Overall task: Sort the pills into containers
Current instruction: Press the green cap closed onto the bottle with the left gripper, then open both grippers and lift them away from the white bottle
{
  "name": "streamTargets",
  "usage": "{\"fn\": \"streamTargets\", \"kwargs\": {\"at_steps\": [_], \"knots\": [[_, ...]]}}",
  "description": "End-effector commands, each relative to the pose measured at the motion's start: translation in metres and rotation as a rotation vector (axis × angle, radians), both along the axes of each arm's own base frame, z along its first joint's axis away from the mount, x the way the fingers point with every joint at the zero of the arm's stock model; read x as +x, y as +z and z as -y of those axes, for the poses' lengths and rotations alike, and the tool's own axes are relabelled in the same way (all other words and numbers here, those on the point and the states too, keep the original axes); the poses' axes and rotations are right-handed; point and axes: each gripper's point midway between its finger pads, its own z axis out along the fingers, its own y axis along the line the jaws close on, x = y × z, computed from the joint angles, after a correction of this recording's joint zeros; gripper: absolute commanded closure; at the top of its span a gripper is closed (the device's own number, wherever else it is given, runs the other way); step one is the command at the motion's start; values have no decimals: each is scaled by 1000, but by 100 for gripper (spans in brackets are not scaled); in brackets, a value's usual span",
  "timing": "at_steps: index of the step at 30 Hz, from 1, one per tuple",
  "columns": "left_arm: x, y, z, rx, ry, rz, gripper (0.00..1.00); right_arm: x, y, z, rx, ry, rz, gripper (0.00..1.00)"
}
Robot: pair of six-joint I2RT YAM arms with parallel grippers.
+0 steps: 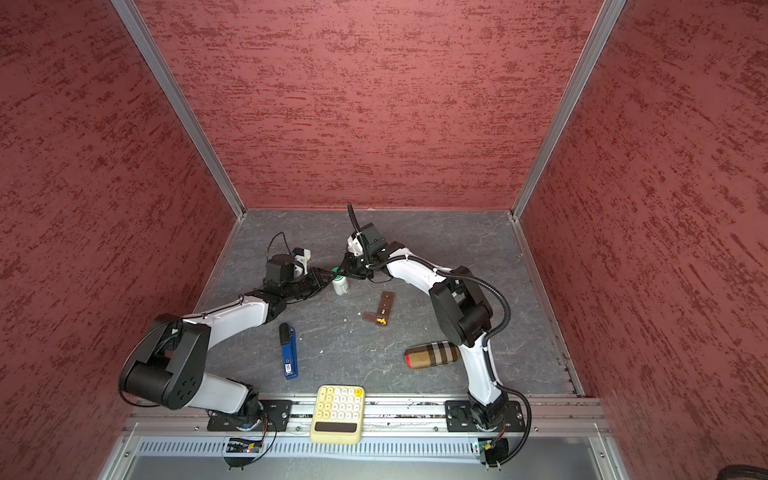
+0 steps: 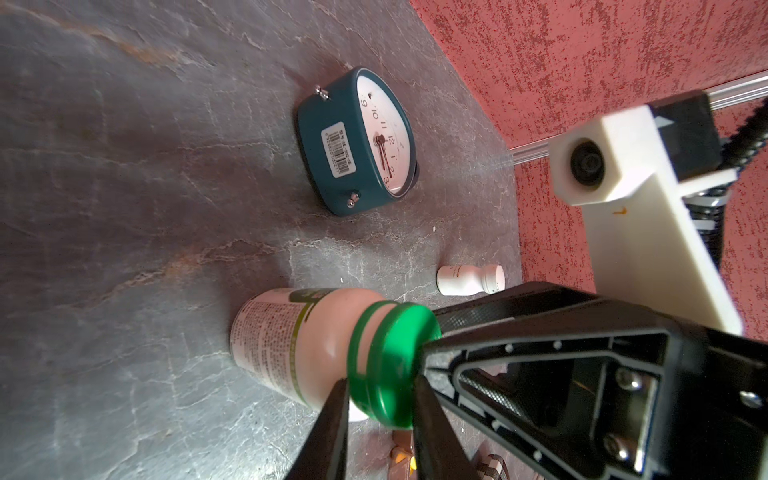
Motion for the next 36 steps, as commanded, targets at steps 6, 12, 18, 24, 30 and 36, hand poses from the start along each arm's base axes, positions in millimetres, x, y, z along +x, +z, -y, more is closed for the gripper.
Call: {"fn": "streamTargets", "kwargs": {"at_steps": [6, 12, 18, 24, 30, 36], "knots": [[-15, -36, 8, 49, -58, -114, 73, -53, -61, -6, -100, 111, -187, 76], [-13, -34, 12, 49, -70, -110, 74, -53, -61, -3, -111, 110, -184, 76], [-13, -32, 11, 58, -70, -107, 73, -49, -52, 1, -126, 91, -155, 73], [-11, -20, 6, 78, -63, -80, 57, -32, -37, 13, -131, 20, -102, 64], [-9, -10, 5, 79, -60, -54, 51, -24, -23, 19, -129, -12, -59, 60], [-7, 2, 3, 86, -54, -26, 45, -18, -12, 22, -125, -30, -31, 58]]}}
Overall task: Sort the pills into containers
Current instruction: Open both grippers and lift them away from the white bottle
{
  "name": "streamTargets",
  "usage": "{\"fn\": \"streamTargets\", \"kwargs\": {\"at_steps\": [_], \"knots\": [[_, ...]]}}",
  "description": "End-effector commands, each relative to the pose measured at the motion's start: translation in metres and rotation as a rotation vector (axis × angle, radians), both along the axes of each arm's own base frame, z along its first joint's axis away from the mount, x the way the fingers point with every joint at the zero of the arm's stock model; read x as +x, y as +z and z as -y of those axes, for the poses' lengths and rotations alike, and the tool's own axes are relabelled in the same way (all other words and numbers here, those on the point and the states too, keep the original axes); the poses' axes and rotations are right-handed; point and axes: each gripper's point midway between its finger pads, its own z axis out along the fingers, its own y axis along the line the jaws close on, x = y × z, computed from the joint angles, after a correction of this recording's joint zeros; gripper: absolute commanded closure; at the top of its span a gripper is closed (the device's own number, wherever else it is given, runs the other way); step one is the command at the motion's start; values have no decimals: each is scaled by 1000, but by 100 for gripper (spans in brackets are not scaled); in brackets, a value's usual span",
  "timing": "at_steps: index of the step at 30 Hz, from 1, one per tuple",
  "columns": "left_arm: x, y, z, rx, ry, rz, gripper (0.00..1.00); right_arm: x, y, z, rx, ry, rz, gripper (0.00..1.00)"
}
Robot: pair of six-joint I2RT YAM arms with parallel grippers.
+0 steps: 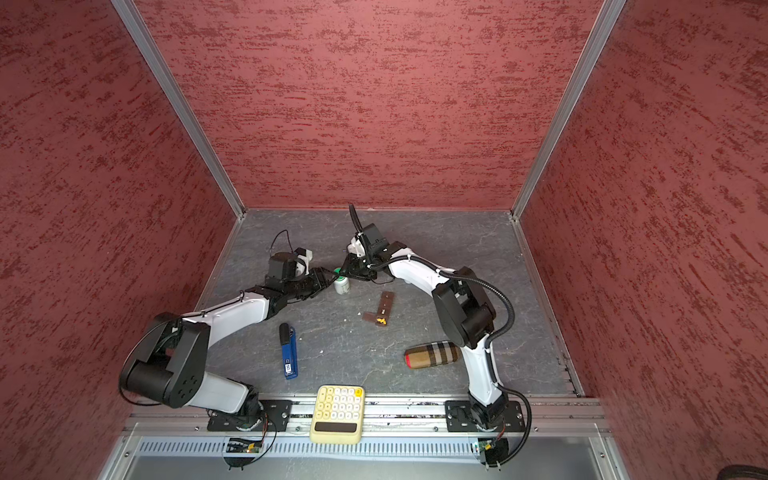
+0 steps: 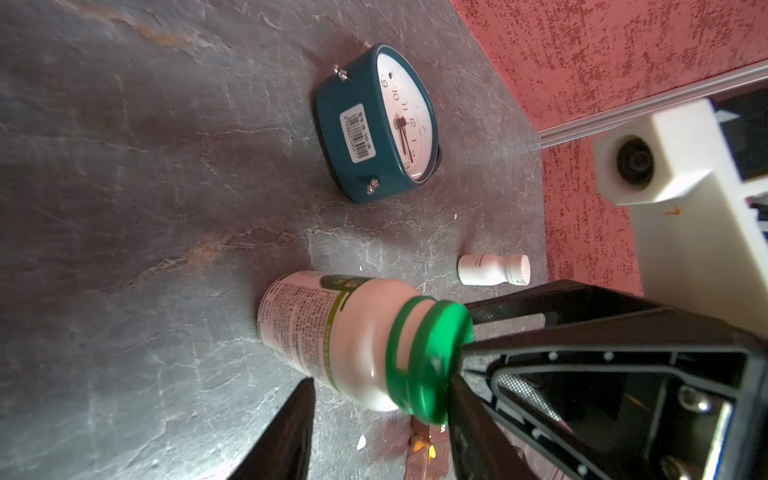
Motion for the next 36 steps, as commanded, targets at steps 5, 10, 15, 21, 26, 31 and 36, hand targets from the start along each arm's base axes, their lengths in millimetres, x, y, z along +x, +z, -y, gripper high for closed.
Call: {"fn": "streamTargets", "kwargs": {"at_steps": [5, 10, 15, 21, 26, 31, 36], "knots": [[0, 17, 3, 17, -24, 37, 41, -12, -4, 6, -66, 0, -21, 56], [3, 26, 0, 18, -17, 58, 38, -6, 2, 6, -64, -5, -8, 51], [6, 33, -2, 17, -13, 75, 37, 4, 9, 6, -56, -15, 5, 48], [3, 43, -5, 28, -10, 94, 36, 10, 22, 6, -53, -15, 32, 43], [-8, 57, -11, 65, -5, 131, 37, 15, 43, 19, -70, -47, 82, 42], [-30, 60, -6, 165, -42, 148, 39, 11, 57, 43, -122, -104, 145, 43], [-56, 51, 12, 264, -105, 150, 39, -3, 65, 76, -172, -183, 207, 46]]}}
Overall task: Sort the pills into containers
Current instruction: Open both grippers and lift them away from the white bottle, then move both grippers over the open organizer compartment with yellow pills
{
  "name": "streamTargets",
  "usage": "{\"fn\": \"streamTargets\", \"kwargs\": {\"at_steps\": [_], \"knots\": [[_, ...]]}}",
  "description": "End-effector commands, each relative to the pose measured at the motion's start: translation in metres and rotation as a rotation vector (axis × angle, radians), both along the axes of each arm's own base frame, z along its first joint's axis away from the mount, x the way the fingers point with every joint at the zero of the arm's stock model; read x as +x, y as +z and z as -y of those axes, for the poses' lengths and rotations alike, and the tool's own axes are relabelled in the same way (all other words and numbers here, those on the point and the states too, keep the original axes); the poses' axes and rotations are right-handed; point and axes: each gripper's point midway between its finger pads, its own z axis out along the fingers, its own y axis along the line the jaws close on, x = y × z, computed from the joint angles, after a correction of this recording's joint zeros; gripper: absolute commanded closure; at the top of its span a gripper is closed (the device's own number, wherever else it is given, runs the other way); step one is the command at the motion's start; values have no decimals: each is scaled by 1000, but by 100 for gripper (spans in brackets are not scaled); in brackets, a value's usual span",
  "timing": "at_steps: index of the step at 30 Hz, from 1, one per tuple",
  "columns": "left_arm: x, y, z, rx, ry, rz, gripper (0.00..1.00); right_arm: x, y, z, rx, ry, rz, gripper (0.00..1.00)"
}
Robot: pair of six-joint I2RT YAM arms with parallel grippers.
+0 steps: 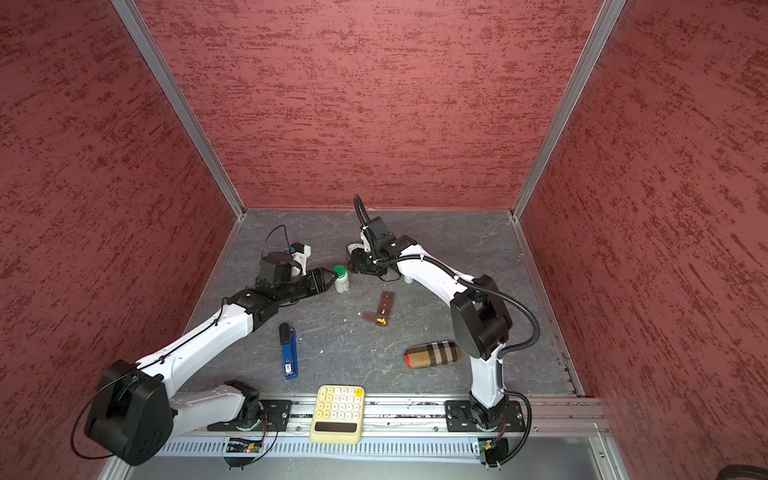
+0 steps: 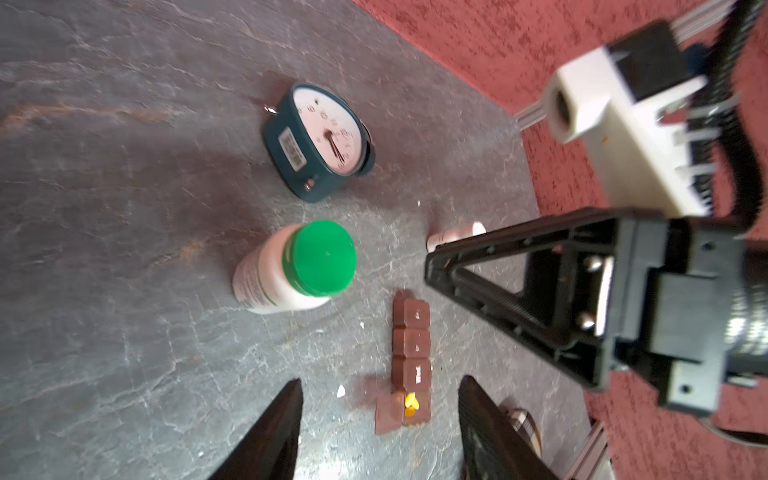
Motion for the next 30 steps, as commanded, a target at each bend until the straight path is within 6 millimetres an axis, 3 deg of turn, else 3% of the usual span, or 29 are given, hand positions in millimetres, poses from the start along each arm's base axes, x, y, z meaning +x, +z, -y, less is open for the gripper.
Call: {"fn": "streamTargets", "kwargs": {"at_steps": [1, 5, 7, 13, 22, 30], "knots": [[-17, -15, 3, 123, -24, -9, 39, -2, 20, 30, -48, -82, 102, 47], [-36, -35, 23, 160, -90, -42, 43, -23, 16, 61, -85, -135, 124, 52], [-42, -47, 32, 157, -124, -73, 49, -37, 12, 75, -85, -161, 126, 58], [-50, -76, 41, 184, -160, -166, 63, -73, -13, 111, -101, -245, 82, 71], [-50, -115, 65, 255, -237, -251, 80, -102, -52, 131, -113, -287, 4, 75], [-33, -131, 67, 341, -248, -261, 85, -106, -58, 135, -118, -289, -2, 75]]}}
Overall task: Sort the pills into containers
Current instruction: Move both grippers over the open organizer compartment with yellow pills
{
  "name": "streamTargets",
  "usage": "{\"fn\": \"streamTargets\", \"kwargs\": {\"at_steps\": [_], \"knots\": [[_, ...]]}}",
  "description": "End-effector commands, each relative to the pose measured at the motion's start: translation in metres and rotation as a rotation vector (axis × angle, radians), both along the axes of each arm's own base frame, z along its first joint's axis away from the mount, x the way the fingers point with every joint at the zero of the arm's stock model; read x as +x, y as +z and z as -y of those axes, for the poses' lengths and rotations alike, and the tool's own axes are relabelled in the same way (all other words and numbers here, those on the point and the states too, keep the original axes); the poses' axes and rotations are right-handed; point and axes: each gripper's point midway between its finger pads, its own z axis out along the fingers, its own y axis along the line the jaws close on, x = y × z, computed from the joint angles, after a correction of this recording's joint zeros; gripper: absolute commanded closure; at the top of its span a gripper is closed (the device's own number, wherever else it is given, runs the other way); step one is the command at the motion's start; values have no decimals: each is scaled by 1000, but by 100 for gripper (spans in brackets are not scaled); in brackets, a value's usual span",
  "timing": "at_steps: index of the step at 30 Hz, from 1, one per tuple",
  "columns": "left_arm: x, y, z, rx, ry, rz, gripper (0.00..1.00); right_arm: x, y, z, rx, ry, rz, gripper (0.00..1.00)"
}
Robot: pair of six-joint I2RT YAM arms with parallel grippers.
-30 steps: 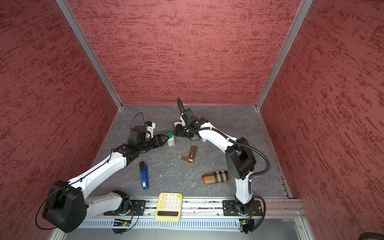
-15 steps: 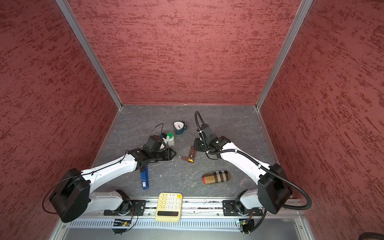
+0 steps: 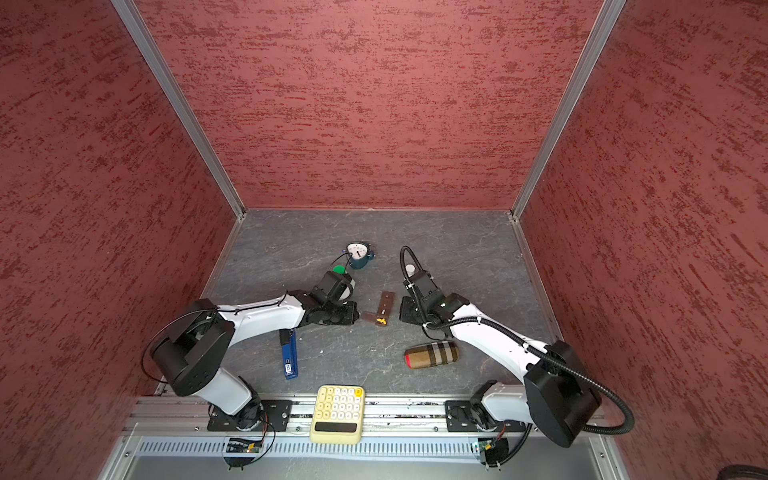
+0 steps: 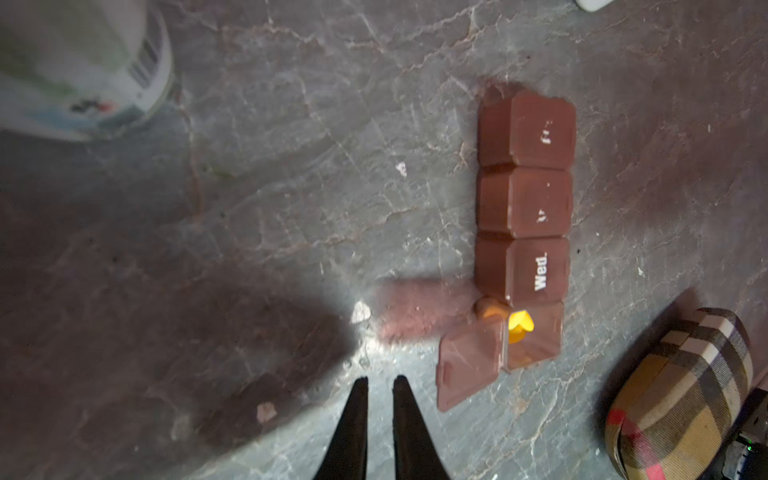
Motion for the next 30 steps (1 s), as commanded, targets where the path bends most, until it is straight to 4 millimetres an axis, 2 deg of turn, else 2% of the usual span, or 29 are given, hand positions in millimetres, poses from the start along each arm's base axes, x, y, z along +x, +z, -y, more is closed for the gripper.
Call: {"fn": "streamTargets", "kwargs": {"at_steps": [1, 6, 14, 20, 25, 30], "knots": [[6, -2, 3, 24, -32, 14, 85, 8, 9, 2, 18, -38, 50, 76], [2, -6, 10, 5, -60, 0, 85, 7, 7, 3, 16, -39, 47, 75], [2, 13, 21, -45, -104, 53, 84, 7, 6, 3, 20, -40, 49, 75], [-1, 15, 32, -43, -136, 53, 82, 6, 3, 2, 23, -39, 41, 74], [-3, 21, 37, -43, -147, 61, 78, 6, 0, 1, 26, -32, 32, 69], [-4, 34, 41, -66, -153, 72, 73, 4, -7, -5, 40, -10, 8, 59]]}}
